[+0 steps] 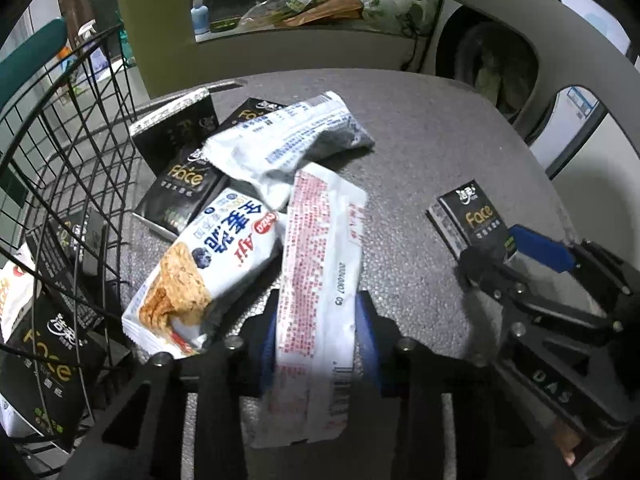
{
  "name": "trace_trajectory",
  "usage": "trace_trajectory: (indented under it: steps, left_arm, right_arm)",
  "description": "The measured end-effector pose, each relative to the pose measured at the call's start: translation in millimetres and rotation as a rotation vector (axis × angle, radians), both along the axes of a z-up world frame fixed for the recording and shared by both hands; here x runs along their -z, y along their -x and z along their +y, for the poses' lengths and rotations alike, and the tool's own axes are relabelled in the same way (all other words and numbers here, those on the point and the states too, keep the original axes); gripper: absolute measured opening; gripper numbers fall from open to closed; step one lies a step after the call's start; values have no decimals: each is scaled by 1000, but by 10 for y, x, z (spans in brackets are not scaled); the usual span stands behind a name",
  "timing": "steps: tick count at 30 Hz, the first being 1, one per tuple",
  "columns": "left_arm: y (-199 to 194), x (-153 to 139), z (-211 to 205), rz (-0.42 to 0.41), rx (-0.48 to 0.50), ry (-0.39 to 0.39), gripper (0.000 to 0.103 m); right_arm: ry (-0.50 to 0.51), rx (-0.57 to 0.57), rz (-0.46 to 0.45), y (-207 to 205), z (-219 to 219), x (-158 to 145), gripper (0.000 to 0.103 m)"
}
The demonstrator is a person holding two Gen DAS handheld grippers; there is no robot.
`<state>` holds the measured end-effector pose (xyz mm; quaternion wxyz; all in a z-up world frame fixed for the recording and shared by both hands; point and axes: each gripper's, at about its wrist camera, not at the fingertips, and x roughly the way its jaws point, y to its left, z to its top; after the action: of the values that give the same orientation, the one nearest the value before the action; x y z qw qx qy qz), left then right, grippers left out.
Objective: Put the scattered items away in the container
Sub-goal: 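Grasp a black tissue pack with the right gripper while the left grasps the long snack bar, then carry the tissue pack and snack bar into the basket and release both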
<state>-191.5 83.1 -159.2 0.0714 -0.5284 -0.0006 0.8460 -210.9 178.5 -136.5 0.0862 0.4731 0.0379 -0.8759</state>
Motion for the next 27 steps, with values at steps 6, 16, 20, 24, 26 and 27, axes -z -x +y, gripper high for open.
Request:
trace_trajectory:
  steps: [6, 16, 20, 24, 26, 27]
  left_arm:
    - [-38, -88, -31, -15, 2, -40, 10]
    - [-246, -423, -146, 27, -3, -79, 10]
    - [-383, -606, -214, 57, -8, -89, 10]
    - [-497, -902, -309, 106, -35, -115, 10]
    - [-552, -1100, -416, 136, -62, -133, 10]
    - [-583, -1206, -487, 154, -89, -142, 10]
  right_arm:
    - [15, 30, 6, -90, 25, -61, 47]
    - [30, 21, 23, -312, -107, -209, 47]
    - [41, 16, 23, -396, -157, -246, 47]
    - [55, 4, 64, -511, -273, -453, 47]
    - [74, -7, 89, -559, -363, -616, 47]
    - [88, -17, 108, -585, -428, -724, 47]
